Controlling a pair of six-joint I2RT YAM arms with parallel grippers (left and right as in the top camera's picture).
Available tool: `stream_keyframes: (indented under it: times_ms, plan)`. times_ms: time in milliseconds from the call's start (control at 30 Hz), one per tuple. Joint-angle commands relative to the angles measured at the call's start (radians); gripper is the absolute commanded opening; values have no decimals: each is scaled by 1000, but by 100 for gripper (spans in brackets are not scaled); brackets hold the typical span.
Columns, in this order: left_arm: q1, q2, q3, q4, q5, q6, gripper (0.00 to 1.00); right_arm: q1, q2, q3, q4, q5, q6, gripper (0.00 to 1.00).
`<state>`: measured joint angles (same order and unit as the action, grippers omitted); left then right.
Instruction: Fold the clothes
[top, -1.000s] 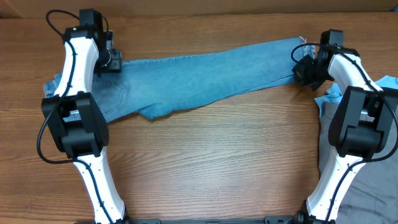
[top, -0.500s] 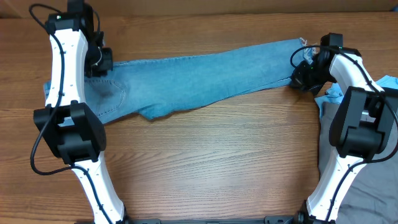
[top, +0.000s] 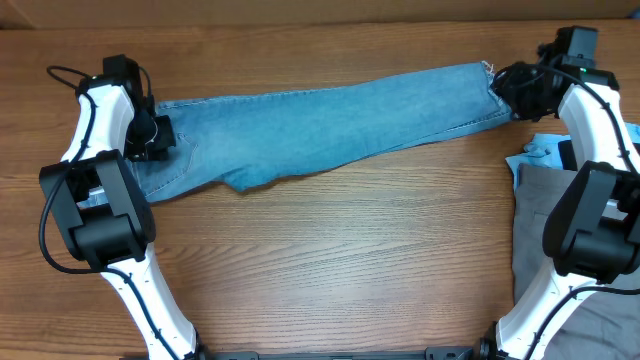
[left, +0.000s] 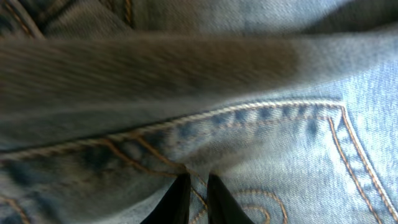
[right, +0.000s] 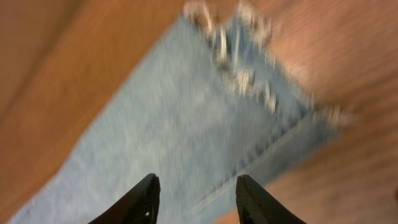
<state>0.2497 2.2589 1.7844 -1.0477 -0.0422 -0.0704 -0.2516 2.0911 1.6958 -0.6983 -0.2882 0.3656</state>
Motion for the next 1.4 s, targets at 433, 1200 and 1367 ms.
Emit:
stream_keyframes:
  times_ms: [433, 1200, 1367]
  plan:
    - [38, -3, -72, 85, -27, -24, 14, -13, 195, 5, 104, -5, -22, 67]
    - [38, -3, -72, 81, -17, -23, 18, -34, 205, 6, 180, -102, -22, 4]
    - [38, -3, -72, 81, -17, -23, 19, -86, 176, 6, 158, -145, -23, 4]
